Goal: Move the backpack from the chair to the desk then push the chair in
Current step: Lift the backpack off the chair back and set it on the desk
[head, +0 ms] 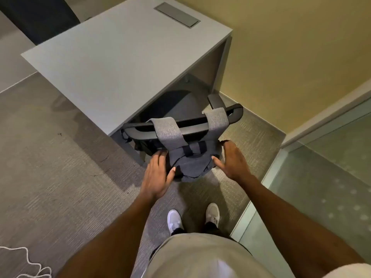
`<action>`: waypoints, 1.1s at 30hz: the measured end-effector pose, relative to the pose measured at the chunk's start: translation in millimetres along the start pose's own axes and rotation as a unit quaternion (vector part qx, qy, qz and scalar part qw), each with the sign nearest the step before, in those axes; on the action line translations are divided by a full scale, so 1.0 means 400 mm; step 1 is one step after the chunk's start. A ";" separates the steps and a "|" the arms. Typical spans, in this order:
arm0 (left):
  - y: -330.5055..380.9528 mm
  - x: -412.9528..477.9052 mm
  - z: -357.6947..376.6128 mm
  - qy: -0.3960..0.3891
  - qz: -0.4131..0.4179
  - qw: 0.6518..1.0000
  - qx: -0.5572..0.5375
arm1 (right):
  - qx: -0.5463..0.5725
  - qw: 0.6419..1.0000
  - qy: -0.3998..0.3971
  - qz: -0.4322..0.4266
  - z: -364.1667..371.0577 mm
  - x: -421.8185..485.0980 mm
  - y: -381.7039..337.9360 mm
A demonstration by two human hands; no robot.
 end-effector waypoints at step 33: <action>-0.064 0.164 0.021 -0.052 -0.105 0.974 -0.192 | 0.199 0.975 -0.053 0.081 0.016 0.120 0.049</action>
Point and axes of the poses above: each hand's wrist, its own x-axis towards the middle knuckle, its own z-axis out of the palm, y = z × x, the point moved 7 cm from there along x, towards the middle knuckle, and after that the axes turned 13 degrees about -y, right-handed, at the moved point
